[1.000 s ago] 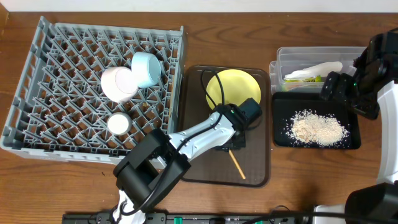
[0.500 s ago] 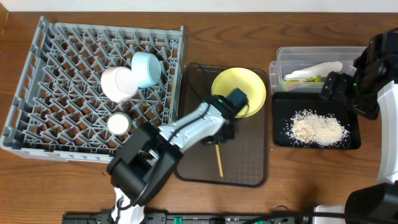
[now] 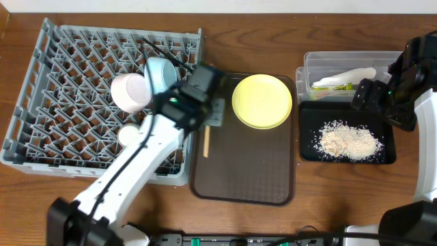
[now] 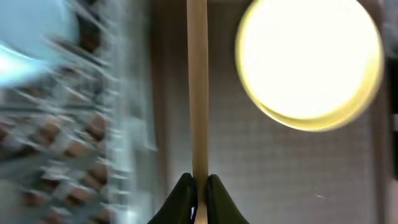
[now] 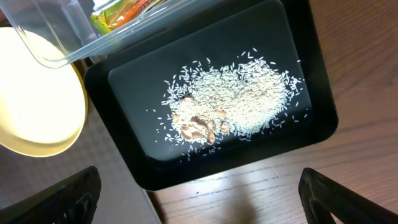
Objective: Sort waste into correct bins and load items into the dishwasher
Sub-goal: 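Carry the second chopstick with the left gripper into the rack, then reach the left gripper to the yellow plate rim and grasp it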
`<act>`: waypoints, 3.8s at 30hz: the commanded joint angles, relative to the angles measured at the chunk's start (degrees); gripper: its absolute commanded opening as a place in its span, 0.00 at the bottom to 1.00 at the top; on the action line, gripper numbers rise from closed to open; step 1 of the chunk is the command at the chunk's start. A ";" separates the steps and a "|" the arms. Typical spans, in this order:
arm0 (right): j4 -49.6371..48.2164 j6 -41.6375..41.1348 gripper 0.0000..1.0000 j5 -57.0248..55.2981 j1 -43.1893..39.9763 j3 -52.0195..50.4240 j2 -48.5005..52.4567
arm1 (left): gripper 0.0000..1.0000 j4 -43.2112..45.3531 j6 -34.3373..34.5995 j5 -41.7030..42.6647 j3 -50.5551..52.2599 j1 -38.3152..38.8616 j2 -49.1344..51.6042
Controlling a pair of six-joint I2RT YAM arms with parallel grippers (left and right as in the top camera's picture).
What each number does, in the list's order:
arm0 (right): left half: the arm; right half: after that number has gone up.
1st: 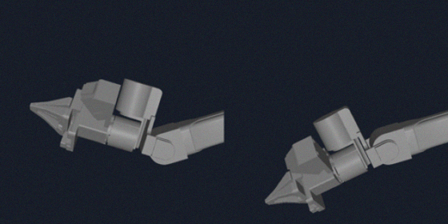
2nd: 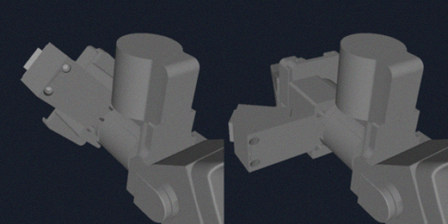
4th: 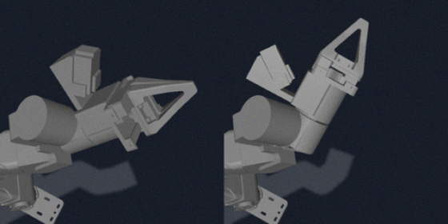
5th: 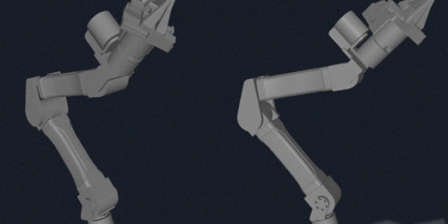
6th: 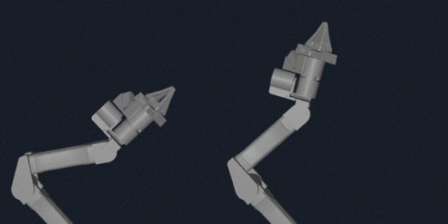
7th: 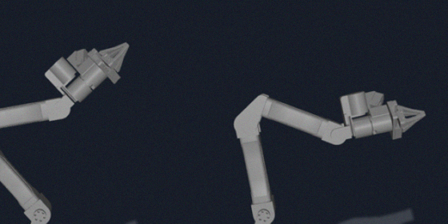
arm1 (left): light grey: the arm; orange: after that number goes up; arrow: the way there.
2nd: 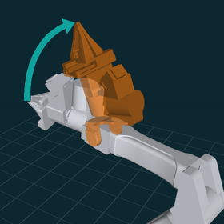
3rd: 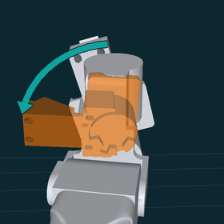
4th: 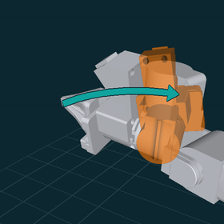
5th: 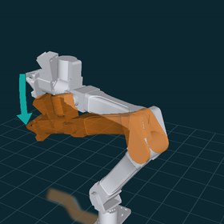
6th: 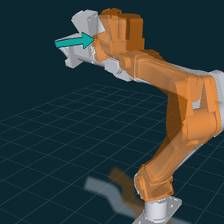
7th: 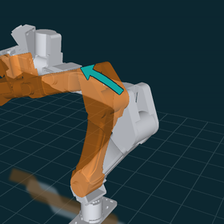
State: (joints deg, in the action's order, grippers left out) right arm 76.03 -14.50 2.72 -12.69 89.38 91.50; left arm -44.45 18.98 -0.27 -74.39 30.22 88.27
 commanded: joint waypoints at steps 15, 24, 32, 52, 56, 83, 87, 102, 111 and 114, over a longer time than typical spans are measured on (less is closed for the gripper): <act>0.09 -0.70 0.99 -0.72 0.02 0.81 -0.11 | 0.17 2.56 -11.02 -7.89 1.22 -11.67 6.49; 0.09 -0.70 0.99 -0.72 0.02 0.81 -0.11 | 0.66 1.68 -11.04 -2.99 -3.63 -11.39 4.22; 0.07 -0.70 0.99 -0.72 0.02 0.81 -0.11 | 0.69 12.52 -17.05 7.37 -5.64 -6.01 3.48; 0.07 -0.70 0.99 -0.72 0.02 0.81 -0.11 | 0.76 20.44 -40.35 7.32 -5.64 13.99 26.25; 0.07 -0.70 0.99 -0.72 0.02 0.81 -0.11 | 0.76 20.55 -40.33 7.32 -5.64 13.99 29.00; 0.04 -0.70 0.99 -0.72 0.02 0.44 -0.11 | 0.38 9.11 -33.86 14.82 -5.35 14.29 30.47; 0.04 -0.70 0.99 -0.72 0.02 0.44 -0.11 | 0.47 9.14 -33.90 14.75 -5.33 15.26 30.47; 0.09 -0.70 0.99 -0.72 0.02 0.44 -0.11 | 0.24 9.79 -33.90 9.86 -5.33 16.22 30.47; 0.11 -0.70 0.99 -0.72 0.02 0.44 -0.11 | 0.08 9.29 -33.86 -0.72 -5.49 16.22 28.26; 0.11 -0.70 0.99 -0.72 0.02 0.44 -0.11 | 0.08 8.61 -33.86 -0.85 -5.68 16.22 25.51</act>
State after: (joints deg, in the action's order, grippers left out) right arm 76.03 -14.50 2.72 -12.69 89.36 91.50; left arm -34.98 -15.05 2.22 -80.36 46.61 117.05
